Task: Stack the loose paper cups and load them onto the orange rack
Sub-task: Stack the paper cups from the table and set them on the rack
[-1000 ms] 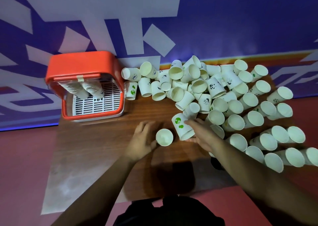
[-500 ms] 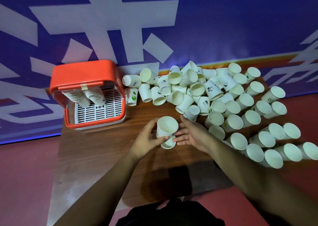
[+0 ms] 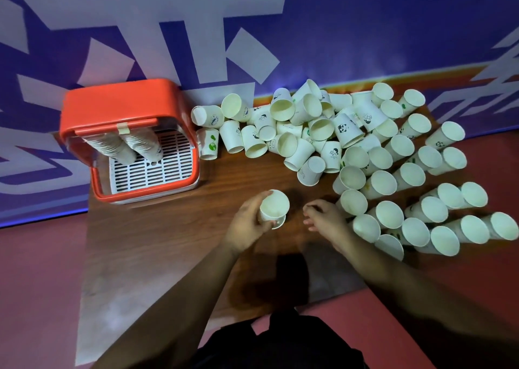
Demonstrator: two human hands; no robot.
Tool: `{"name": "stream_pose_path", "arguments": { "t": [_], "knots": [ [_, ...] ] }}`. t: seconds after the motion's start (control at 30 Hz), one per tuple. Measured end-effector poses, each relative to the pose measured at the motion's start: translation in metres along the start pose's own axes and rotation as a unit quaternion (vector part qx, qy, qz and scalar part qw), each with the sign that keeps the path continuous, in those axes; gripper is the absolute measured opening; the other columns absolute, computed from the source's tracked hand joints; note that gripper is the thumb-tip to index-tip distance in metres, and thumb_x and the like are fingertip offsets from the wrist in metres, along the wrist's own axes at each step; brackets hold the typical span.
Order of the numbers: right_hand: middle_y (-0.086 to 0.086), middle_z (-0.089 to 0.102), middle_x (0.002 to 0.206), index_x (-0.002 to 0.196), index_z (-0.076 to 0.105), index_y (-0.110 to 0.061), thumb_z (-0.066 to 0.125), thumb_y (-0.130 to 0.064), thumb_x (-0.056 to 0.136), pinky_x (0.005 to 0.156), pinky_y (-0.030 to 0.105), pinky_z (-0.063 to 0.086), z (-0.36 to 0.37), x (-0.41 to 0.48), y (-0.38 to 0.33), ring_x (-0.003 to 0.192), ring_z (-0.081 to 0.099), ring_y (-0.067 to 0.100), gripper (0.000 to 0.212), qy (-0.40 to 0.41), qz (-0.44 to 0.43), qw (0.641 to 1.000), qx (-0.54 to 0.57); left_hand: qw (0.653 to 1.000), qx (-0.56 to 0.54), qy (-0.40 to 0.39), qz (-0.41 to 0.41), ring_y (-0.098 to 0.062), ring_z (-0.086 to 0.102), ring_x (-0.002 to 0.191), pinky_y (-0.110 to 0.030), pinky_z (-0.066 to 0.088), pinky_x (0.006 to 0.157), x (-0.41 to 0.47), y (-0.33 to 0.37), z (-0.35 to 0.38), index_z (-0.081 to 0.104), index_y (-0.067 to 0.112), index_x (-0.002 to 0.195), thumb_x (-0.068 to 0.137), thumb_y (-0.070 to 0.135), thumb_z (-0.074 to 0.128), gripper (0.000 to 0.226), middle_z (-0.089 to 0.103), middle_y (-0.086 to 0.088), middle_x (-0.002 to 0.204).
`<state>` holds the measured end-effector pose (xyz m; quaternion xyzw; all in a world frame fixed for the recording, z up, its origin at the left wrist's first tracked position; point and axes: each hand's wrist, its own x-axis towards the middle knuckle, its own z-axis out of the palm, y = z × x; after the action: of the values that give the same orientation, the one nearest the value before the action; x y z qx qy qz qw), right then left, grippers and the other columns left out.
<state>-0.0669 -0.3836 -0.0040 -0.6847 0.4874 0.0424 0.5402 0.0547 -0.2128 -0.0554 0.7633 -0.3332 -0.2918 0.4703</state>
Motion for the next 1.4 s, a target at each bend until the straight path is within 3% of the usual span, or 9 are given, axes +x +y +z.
{"name": "stream_pose_path", "arguments": {
  "t": [0.1,0.2,0.4,0.7,0.83,0.93,1.03,1.23,1.4],
  "knots": [
    [0.008,0.07,0.091,0.093,0.065,-0.023,0.062,-0.025,0.088,0.084,0.048,0.055,0.004,0.005,0.01,0.085,0.069,0.027,0.006,-0.011,0.005,1.0,-0.028,0.998,0.05,-0.035,0.003,-0.014,0.031,0.143,-0.015,0.02,0.115,0.0,-0.016,0.006,0.043,0.02,0.144,0.074,0.018,0.082,0.08,0.035,0.004,0.153],
    [0.002,0.067,0.114,0.116,0.064,-0.027,0.062,-0.038,0.082,0.097,0.045,0.051,0.009,0.011,0.023,0.105,0.064,0.019,0.036,-0.057,0.0,0.996,-0.073,0.994,0.07,-0.076,-0.022,-0.005,0.015,0.146,-0.012,0.012,0.115,-0.002,-0.032,0.012,0.032,0.018,0.151,0.072,0.029,0.086,0.097,0.015,0.005,0.16],
    [-0.001,0.059,0.135,0.137,0.055,-0.017,0.057,-0.015,0.093,0.106,0.037,0.043,0.03,0.013,0.027,0.12,0.055,0.012,0.044,-0.129,0.007,0.99,-0.053,0.987,0.077,-0.113,-0.08,-0.023,0.038,0.141,-0.017,0.027,0.106,-0.006,-0.048,0.022,0.026,0.018,0.152,0.084,0.015,0.076,0.085,0.039,-0.009,0.153],
    [0.002,0.07,0.112,0.118,0.065,-0.019,0.057,-0.018,0.094,0.095,0.038,0.053,0.028,0.027,0.001,0.102,0.068,0.016,0.026,-0.171,0.028,0.984,0.046,0.984,-0.125,0.039,-0.122,-0.008,0.05,0.128,-0.032,0.043,0.107,0.006,-0.017,-0.004,0.032,0.038,0.146,0.079,0.035,0.082,0.084,0.048,0.021,0.14],
    [0.005,0.062,0.117,0.115,0.063,-0.014,0.063,-0.022,0.089,0.094,0.028,0.045,0.007,0.057,-0.022,0.107,0.06,0.018,0.027,0.013,-0.156,0.977,-0.145,0.976,-0.164,0.073,-0.122,-0.005,0.055,0.123,-0.039,0.046,0.105,0.012,-0.005,-0.026,0.048,0.036,0.137,0.078,0.042,0.081,0.068,0.06,0.019,0.13],
    [0.019,0.052,0.121,0.12,0.058,-0.002,0.068,-0.019,0.084,0.093,0.037,0.046,-0.009,0.084,-0.036,0.111,0.053,0.033,0.042,0.141,-0.23,0.929,-0.252,0.968,-0.189,0.107,-0.129,-0.007,0.053,0.126,-0.038,0.047,0.103,0.015,-0.002,-0.044,0.048,0.035,0.137,0.076,0.048,0.08,0.07,0.059,0.016,0.133],
    [0.024,0.051,0.12,0.116,0.057,0.005,0.068,-0.021,0.084,0.091,0.047,0.046,-0.01,0.103,-0.036,0.114,0.047,0.042,0.042,0.129,-0.223,0.889,-0.378,0.961,-0.201,0.142,-0.13,-0.006,0.055,0.122,-0.027,0.048,0.096,0.015,0.002,-0.056,0.048,0.029,0.137,0.081,0.038,0.079,0.065,0.06,0.013,0.131],
    [0.015,0.051,0.122,0.116,0.056,-0.002,0.057,-0.014,0.09,0.088,0.038,0.044,-0.002,0.107,-0.031,0.113,0.048,0.031,0.028,0.12,-0.201,0.849,-0.473,0.957,-0.203,0.16,-0.133,-0.007,0.057,0.118,-0.029,0.049,0.096,0.008,-0.005,-0.066,0.049,0.028,0.136,0.082,0.036,0.078,0.062,0.062,0.012,0.127],
    [0.013,0.054,0.113,0.103,0.066,-0.005,0.059,-0.01,0.089,0.087,0.037,0.044,0.0,0.104,-0.034,0.108,0.051,0.032,0.017,0.124,-0.213,0.859,-0.449,0.958,-0.198,0.158,-0.132,-0.006,0.056,0.118,-0.027,0.048,0.094,0.002,-0.009,-0.068,0.049,0.029,0.136,0.083,0.036,0.077,0.061,0.061,0.014,0.128]
  ]
}}
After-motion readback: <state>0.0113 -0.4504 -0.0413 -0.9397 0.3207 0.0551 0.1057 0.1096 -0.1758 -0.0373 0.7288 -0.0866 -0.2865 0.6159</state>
